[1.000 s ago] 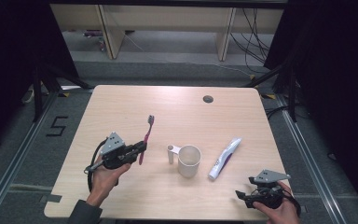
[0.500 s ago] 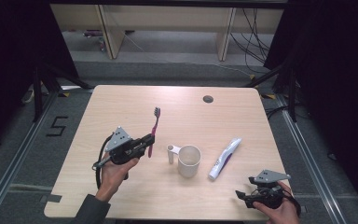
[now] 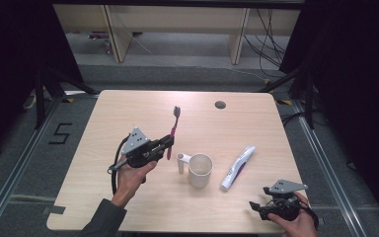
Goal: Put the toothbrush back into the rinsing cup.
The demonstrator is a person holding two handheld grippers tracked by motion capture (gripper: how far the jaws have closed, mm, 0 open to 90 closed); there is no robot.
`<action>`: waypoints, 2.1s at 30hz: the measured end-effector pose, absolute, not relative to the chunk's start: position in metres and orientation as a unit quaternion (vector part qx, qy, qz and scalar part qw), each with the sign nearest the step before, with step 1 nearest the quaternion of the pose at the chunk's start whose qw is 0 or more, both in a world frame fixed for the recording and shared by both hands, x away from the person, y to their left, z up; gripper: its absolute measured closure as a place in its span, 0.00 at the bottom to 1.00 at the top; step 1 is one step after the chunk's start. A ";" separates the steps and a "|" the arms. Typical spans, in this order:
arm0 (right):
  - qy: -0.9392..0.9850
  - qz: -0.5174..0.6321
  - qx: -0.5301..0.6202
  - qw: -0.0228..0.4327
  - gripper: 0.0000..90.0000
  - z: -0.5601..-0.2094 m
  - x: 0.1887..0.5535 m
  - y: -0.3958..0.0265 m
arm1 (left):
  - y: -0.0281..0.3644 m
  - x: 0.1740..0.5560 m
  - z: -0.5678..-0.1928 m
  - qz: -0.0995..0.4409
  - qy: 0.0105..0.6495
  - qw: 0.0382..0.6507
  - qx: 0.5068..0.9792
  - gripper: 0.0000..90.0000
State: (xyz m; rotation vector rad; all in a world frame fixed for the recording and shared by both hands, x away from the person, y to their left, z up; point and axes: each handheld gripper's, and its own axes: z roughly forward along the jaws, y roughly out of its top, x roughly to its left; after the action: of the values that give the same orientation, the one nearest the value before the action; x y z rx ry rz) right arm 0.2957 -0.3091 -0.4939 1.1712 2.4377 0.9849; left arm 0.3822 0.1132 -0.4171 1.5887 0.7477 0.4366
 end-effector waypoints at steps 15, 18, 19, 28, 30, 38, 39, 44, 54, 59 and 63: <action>0.840 0.341 0.399 0.137 0.27 -0.494 0.296 -0.310 | 0.090 0.394 -0.415 0.187 0.317 0.618 0.695 0.93; 0.842 0.340 0.394 0.140 0.27 -0.494 0.297 -0.311 | 0.088 0.396 -0.418 0.184 0.320 0.619 0.694 0.93; 0.839 0.339 0.405 0.131 0.27 -0.493 0.295 -0.310 | 0.087 0.397 -0.419 0.183 0.319 0.619 0.694 0.93; 0.842 0.338 0.398 0.135 0.27 -0.494 0.296 -0.310 | 0.086 0.400 -0.430 0.180 0.324 0.616 0.695 0.93; 0.841 0.340 0.399 0.135 0.27 -0.494 0.295 -0.310 | 0.086 0.399 -0.432 0.180 0.323 0.615 0.697 0.93; 0.841 0.339 0.401 0.134 0.27 -0.494 0.295 -0.310 | 0.086 0.397 -0.440 0.175 0.328 0.612 0.698 0.92; 0.840 0.338 0.403 0.133 0.27 -0.494 0.295 -0.310 | 0.087 0.397 -0.441 0.175 0.327 0.610 0.701 0.92; 0.841 0.340 0.402 0.128 0.27 -0.494 0.295 -0.309 | 0.088 0.395 -0.444 0.171 0.327 0.608 0.703 0.92; 0.842 0.336 0.401 0.133 0.27 -0.494 0.295 -0.309 | 0.091 0.391 -0.449 0.169 0.329 0.601 0.709 0.92; 0.842 0.336 0.401 0.133 0.27 -0.494 0.295 -0.309 | 0.091 0.388 -0.451 0.168 0.328 0.593 0.716 0.92; 0.841 0.336 0.402 0.130 0.27 -0.494 0.295 -0.309 | 0.092 0.386 -0.454 0.167 0.329 0.586 0.721 0.92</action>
State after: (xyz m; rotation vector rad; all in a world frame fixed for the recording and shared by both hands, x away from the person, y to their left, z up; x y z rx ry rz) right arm 0.2945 -0.3088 -0.4943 1.1693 2.4442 0.9771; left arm 0.3862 0.0918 -0.4535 1.6819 0.7668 0.3903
